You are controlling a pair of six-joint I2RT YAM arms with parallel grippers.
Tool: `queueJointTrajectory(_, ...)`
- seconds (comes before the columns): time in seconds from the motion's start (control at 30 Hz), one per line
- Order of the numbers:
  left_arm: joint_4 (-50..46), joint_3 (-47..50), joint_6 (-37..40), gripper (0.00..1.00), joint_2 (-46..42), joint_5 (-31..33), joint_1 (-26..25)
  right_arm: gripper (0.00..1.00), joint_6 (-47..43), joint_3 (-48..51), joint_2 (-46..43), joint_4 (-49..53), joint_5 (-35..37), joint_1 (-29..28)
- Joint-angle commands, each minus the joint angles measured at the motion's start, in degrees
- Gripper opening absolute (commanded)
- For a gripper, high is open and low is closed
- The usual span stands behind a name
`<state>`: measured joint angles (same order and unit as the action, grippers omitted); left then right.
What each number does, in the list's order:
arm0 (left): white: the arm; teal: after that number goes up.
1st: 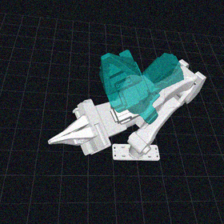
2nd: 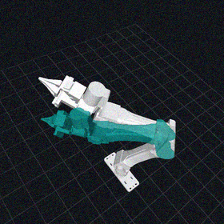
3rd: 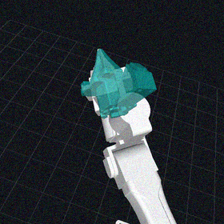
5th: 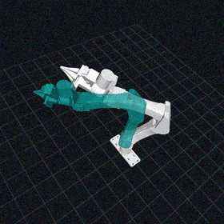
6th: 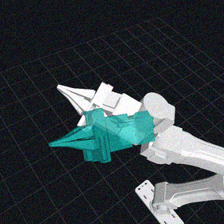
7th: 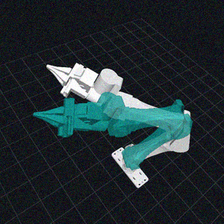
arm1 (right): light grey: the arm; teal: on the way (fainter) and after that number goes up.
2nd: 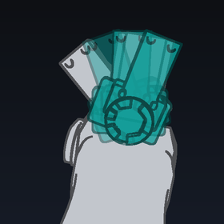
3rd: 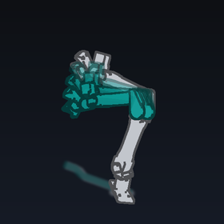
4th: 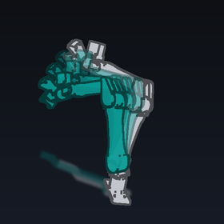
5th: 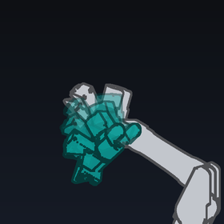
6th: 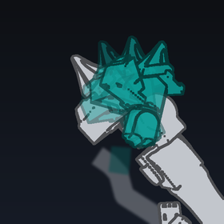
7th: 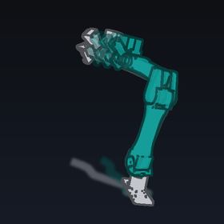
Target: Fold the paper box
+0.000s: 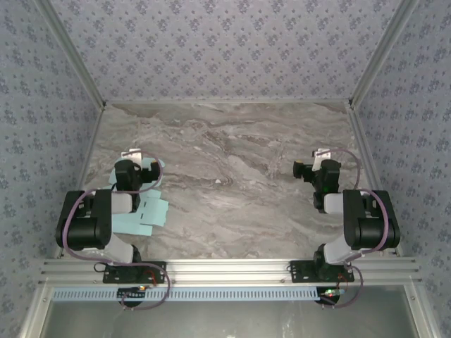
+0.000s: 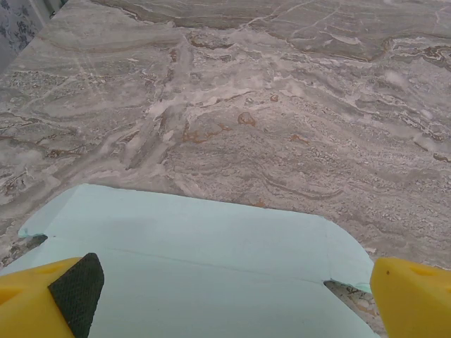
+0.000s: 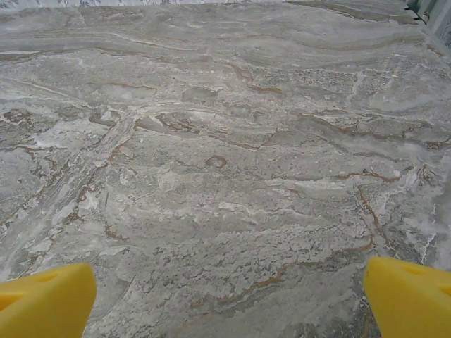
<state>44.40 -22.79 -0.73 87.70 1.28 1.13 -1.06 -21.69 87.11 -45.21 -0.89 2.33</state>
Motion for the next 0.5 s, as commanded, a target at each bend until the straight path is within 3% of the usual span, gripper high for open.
queueJointTrajectory(0.0, 1.22, -1.29, -0.19, 0.99, 0.04, -0.72, 0.1, 1.0, -0.77, -1.07, -0.09, 0.15, 0.38, -0.24)
queueJointTrajectory(0.47, 1.21, -1.34, -0.19, 0.99, 0.02, -0.78, 0.1, 1.0, -0.79, -1.04, -0.1, 0.04, 0.42, -0.26)
